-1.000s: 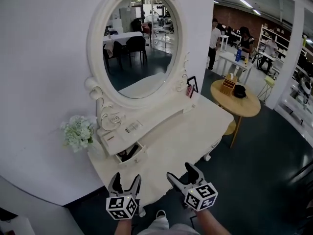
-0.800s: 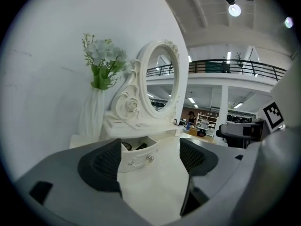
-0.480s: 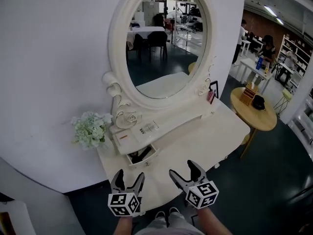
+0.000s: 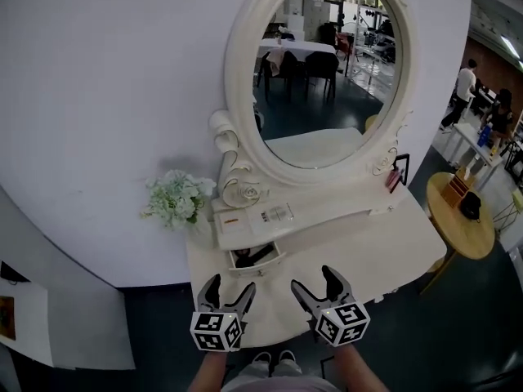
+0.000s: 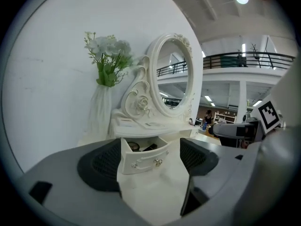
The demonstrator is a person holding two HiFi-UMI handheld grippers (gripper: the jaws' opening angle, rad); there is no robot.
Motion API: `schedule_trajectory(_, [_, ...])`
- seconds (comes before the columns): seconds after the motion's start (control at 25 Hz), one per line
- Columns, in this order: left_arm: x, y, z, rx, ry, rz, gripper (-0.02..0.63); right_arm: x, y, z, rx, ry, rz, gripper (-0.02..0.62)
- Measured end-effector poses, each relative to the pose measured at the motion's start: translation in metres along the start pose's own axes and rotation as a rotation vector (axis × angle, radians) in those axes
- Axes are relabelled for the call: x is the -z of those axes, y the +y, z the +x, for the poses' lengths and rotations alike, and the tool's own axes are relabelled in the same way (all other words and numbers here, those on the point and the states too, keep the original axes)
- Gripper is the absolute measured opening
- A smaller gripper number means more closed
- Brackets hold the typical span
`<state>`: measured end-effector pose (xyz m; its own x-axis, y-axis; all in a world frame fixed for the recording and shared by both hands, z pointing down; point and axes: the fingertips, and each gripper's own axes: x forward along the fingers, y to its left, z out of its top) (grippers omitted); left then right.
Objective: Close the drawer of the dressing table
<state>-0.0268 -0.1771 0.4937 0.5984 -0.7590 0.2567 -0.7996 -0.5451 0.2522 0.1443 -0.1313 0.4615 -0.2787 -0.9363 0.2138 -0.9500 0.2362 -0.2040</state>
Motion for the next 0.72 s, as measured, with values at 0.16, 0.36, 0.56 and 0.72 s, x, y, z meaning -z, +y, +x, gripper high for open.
schedule_trajectory(0.16, [0.000,-0.002,-0.001,-0.065,-0.008,0.001,0.373,0.006,-0.003,0.010,-0.084,0.025,-0.018,0.377])
schedule_trajectory(0.36, [0.001,-0.008,-0.010,-0.143,-0.028,-0.007,0.373,0.016,-0.002,0.022,-0.175,0.056,-0.041,0.377])
schedule_trajectory(0.56, [0.018,-0.009,-0.016,-0.182,0.002,-0.017,0.373,0.024,0.001,0.025,-0.233,0.072,-0.044,0.364])
schedule_trajectory(0.72, [0.025,-0.006,-0.011,-0.184,0.012,-0.036,0.373,0.028,-0.001,0.033,-0.255,0.090,-0.050,0.351])
